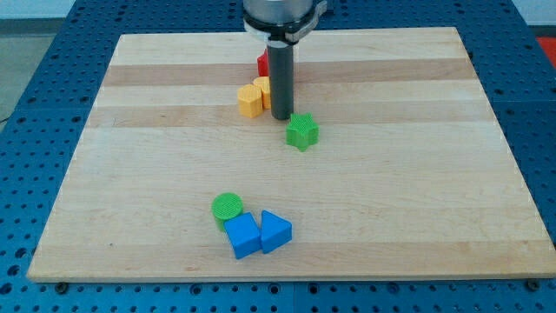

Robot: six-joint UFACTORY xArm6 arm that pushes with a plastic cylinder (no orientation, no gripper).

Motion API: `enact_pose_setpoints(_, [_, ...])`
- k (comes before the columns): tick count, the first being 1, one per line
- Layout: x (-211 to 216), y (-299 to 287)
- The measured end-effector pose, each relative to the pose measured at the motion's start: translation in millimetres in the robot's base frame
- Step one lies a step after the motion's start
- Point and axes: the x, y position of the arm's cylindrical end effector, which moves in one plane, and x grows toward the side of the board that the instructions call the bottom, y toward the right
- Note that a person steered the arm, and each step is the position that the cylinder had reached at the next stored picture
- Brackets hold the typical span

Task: Move green star closer towards the blue triangle

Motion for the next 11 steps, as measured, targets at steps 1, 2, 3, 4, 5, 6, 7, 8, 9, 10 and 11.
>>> enact_pose_setpoints(1, [23,20])
enact_pose_setpoints(2, [75,11])
enact_pose_setpoints(3, [75,17])
enact_pose_setpoints(4, [62,61])
enact_pose_setpoints(5, [83,62])
enact_pose_setpoints(6, [110,45])
enact_pose_setpoints(7, [116,51])
enact_pose_setpoints(8, [96,72])
enact_pose_setpoints(9, [94,58])
enact_pose_setpoints(10, [109,33])
enact_pose_setpoints(11, [108,35])
